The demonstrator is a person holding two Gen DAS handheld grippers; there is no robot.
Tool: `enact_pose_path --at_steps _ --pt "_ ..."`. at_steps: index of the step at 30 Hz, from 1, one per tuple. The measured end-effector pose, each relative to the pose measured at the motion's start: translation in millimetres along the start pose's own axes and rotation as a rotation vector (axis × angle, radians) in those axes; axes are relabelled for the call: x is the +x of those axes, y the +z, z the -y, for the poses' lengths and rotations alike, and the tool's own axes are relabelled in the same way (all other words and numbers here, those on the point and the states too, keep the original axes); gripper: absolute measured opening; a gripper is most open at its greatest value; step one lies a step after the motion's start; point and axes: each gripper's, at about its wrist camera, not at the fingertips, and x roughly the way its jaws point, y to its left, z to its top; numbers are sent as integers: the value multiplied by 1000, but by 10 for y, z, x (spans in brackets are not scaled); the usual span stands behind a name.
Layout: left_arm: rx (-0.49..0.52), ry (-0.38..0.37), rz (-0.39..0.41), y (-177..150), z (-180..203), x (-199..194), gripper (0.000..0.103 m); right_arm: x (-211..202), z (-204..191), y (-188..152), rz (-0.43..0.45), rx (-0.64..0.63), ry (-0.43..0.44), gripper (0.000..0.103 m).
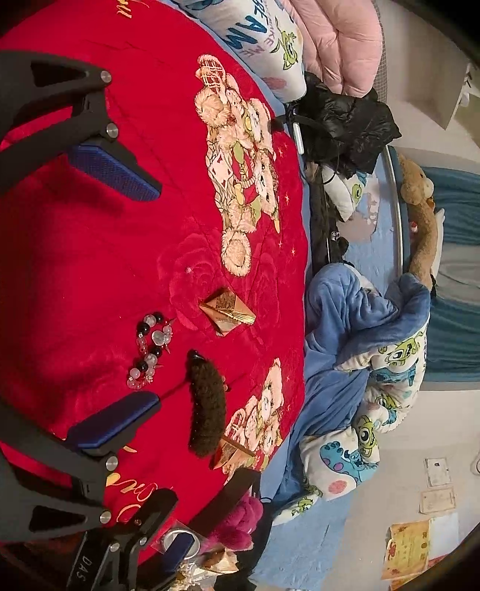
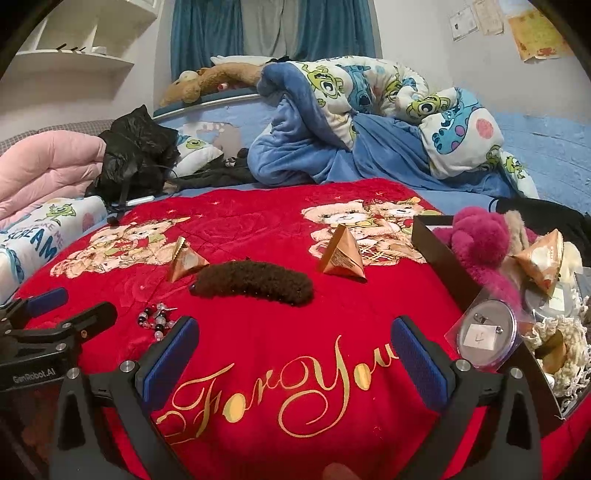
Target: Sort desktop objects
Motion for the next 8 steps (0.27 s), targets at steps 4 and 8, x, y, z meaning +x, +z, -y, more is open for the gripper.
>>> enact_pose_path --at_steps 4,8 --pt "1 -2 5 3 1 -12 103 4 -4 2 -5 -3 -1 103" --pt "1 -8 13 5 -5 -25 103 1 -7 1 -1 -4 0 103"
